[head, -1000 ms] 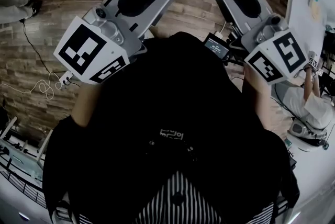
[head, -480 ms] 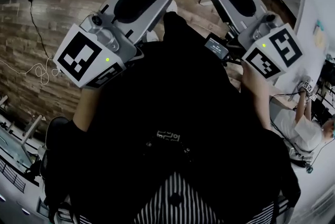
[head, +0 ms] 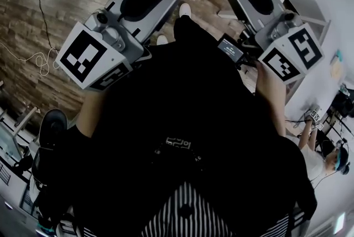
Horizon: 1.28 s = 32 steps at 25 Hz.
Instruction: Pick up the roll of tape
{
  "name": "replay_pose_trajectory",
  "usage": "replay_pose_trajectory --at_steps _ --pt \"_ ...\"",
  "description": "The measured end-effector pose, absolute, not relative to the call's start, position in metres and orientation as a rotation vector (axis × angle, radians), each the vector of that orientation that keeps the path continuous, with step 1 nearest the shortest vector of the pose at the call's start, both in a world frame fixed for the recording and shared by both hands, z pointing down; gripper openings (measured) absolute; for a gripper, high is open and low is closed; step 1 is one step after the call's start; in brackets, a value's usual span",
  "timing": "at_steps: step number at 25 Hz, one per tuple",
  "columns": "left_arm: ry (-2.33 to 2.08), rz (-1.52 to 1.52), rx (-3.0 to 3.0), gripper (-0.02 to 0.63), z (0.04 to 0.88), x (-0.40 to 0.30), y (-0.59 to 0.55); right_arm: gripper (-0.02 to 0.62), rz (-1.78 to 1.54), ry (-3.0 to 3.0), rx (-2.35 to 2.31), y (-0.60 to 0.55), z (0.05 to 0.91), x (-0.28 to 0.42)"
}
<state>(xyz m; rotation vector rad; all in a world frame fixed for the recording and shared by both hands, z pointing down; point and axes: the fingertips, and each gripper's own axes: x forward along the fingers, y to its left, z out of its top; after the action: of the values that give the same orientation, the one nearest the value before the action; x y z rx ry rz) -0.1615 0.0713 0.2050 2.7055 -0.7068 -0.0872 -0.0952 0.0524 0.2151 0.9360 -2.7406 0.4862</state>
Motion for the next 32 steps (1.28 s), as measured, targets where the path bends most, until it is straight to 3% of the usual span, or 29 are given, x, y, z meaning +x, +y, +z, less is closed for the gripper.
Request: replay_pose_trajectory --at_steps 23,32 --pt "-0.954 0.036 2.600 0.006 0.207 -0.101 -0.085 0.005 0.574 -2.842 0.679 -0.127 0.229 -0.039" --pt "-0.983 0.108 2.603 0.006 0.212 -0.058 -0.119 0.005 0.669 -2.836 0.846 -0.183 0.252 0.043"
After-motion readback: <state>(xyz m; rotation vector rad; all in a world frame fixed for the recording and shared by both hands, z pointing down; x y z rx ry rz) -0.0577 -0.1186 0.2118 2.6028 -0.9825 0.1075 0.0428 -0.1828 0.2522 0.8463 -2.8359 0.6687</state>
